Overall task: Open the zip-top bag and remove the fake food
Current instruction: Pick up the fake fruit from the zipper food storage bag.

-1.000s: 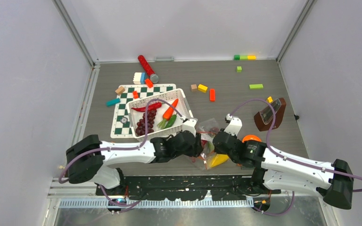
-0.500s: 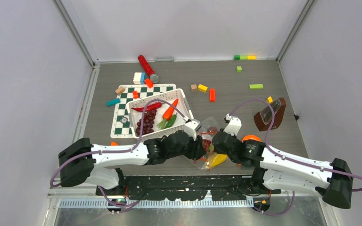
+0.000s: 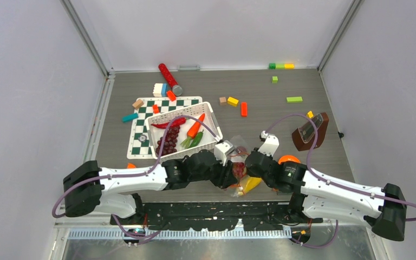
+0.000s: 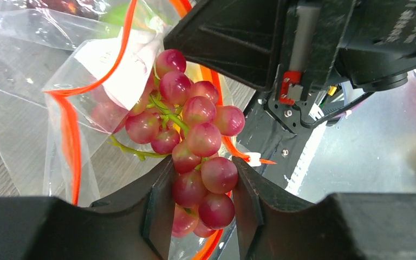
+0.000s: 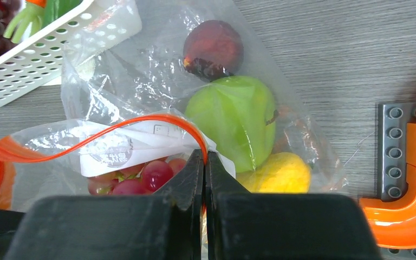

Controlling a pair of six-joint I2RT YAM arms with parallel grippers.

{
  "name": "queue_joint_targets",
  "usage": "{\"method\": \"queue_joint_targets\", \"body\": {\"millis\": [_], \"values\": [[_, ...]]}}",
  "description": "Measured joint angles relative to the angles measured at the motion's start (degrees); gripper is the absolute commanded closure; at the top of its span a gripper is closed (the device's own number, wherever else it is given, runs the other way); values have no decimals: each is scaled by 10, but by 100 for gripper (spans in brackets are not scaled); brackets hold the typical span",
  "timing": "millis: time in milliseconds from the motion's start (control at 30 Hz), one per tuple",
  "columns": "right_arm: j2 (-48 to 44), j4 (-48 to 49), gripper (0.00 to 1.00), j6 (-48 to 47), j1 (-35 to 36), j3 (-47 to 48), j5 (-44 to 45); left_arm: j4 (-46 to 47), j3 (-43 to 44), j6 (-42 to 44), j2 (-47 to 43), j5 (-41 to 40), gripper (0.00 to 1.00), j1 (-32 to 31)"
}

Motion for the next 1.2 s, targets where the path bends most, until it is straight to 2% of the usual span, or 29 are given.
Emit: {"method": "queue_joint_targets", "body": {"millis": [400,733,1200], "values": [[-87,4,100,-7,0,-3,3,-4,0,6,2,29,60,0],[-27,7,100,0,0,-9,3,0,0,7,-13,30,61,0],[-5,8,100,3,0,-9,3,24,-37,11,-152,-18,61,0]]}}
